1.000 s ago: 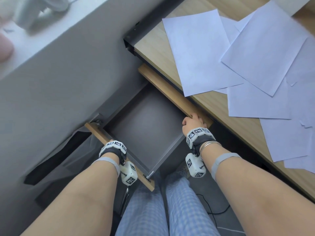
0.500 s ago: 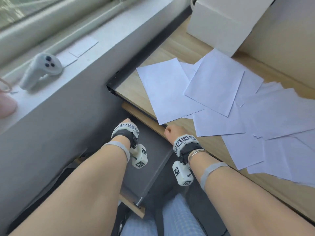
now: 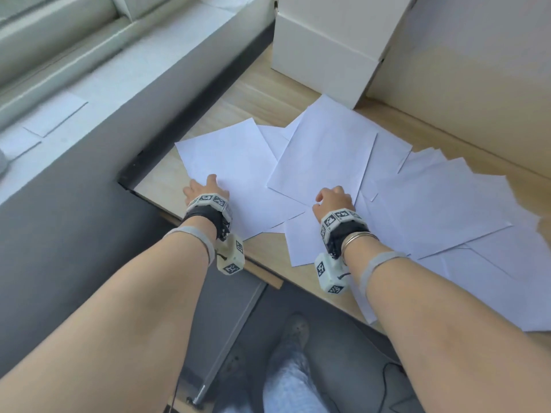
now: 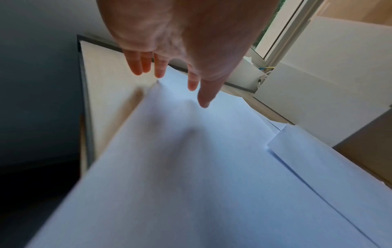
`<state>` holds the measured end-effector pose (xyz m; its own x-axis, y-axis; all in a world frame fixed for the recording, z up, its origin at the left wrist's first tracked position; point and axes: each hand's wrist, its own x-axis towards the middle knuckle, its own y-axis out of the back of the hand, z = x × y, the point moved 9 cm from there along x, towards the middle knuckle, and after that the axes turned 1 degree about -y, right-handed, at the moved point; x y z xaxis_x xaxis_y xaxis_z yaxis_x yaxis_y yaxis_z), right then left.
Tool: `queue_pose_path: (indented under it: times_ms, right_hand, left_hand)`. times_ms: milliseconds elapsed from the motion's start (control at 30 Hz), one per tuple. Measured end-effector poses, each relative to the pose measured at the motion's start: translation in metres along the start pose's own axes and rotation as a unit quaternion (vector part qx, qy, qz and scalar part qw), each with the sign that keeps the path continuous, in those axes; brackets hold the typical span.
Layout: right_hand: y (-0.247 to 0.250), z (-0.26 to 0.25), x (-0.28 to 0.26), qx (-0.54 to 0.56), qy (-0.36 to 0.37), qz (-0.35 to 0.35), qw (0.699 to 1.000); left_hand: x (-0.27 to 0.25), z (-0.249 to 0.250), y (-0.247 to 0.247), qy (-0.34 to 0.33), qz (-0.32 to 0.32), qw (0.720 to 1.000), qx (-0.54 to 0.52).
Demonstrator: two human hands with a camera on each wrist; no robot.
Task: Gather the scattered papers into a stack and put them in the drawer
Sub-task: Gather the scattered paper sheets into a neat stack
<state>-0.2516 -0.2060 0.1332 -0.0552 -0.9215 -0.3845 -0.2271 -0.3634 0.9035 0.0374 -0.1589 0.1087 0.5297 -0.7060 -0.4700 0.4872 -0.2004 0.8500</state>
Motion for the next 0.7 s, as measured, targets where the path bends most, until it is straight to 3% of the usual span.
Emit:
queue_pose_path:
  times_ms: [133,233,367,533,700]
  right_hand:
    - [0.023,0.029,0.033,-0.009,-0.040,0.013,0.999]
    - [0.032,0.046,0.051,0.015,-0.083,0.013,0.996]
    - [0.037,0.065,0.063,0.038,-0.138,0.008,0.990]
    - [0.031,0.069,0.073,0.064,-0.113,-0.010,0.991]
    - [0.034,0.065,0.077,0.103,-0.058,-0.020,0.993]
  left_hand:
    - [0.017,0.012,-0.010,0.022,-0.040,0.998,0.033]
    - [0.023,0.026,-0.008,0.030,-0.012,0.999,-0.005]
    - [0.028,0.050,-0.012,-0.021,0.008,1.000,-0.008]
    - [0.028,0.072,-0.019,-0.056,0.008,0.998,-0.021]
    - [0.021,0.091,-0.018,-0.044,0.016,0.997,-0.068]
